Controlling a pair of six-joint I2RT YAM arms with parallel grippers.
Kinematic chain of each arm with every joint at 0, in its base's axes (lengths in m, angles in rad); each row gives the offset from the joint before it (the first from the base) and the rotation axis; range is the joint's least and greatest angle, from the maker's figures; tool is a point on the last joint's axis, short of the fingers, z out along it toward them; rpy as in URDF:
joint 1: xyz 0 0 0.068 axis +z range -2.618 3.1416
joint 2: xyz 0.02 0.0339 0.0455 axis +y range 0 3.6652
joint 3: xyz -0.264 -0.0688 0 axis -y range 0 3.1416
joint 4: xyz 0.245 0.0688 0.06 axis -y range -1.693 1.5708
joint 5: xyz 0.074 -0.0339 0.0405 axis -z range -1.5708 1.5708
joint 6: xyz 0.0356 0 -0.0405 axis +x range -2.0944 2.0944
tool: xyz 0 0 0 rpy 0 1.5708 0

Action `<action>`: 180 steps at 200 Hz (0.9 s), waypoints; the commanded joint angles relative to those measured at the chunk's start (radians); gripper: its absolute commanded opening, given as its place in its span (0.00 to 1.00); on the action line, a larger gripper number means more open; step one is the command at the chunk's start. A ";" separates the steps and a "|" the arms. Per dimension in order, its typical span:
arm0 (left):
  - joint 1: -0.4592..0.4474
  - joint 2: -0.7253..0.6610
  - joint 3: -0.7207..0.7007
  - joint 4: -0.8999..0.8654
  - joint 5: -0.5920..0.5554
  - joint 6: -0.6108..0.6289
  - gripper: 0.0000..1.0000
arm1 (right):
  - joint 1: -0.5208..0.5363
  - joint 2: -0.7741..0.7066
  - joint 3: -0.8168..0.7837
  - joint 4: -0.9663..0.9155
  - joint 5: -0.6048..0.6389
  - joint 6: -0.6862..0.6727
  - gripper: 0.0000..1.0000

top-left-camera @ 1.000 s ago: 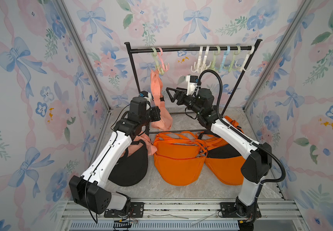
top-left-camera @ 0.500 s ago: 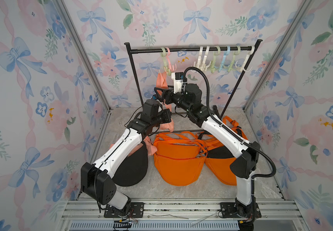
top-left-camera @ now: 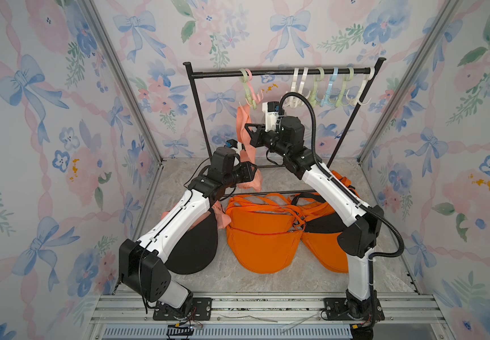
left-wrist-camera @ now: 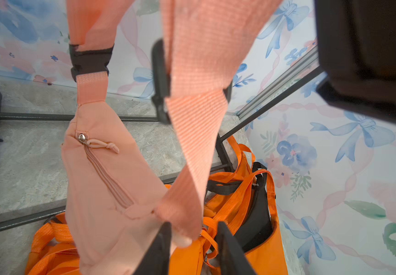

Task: Take the bag off the hook
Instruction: Pick up the bag from the hook.

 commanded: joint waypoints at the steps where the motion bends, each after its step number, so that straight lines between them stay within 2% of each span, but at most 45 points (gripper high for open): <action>1: 0.028 -0.066 -0.034 -0.016 -0.016 0.012 0.89 | -0.064 -0.003 -0.002 -0.020 -0.101 0.073 0.00; 10: 0.051 -0.088 -0.042 -0.016 -0.036 0.014 0.98 | -0.087 -0.008 -0.005 -0.025 -0.122 0.083 0.00; 27: 0.094 -0.114 -0.063 0.014 -0.065 0.020 0.98 | -0.125 -0.015 -0.004 -0.037 -0.181 0.105 0.00; 41: 0.120 -0.111 -0.065 0.054 -0.072 0.031 0.98 | -0.158 -0.011 0.007 -0.031 -0.278 0.154 0.00; 61: 0.129 -0.059 -0.020 0.098 -0.086 0.081 0.98 | -0.197 -0.002 0.018 -0.003 -0.425 0.257 0.00; 76: 0.132 -0.004 0.024 0.144 -0.091 0.114 0.98 | -0.212 -0.011 0.015 -0.010 -0.486 0.287 0.00; 118: 0.140 0.188 0.159 0.294 0.091 0.154 0.98 | -0.219 -0.081 -0.009 -0.111 -0.511 0.226 0.00; 144: 0.131 0.298 0.257 0.310 0.128 0.202 0.98 | -0.226 -0.118 -0.028 -0.146 -0.529 0.218 0.00; 180: 0.125 0.421 0.372 0.321 0.196 0.182 0.98 | -0.236 -0.189 -0.095 -0.142 -0.528 0.205 0.00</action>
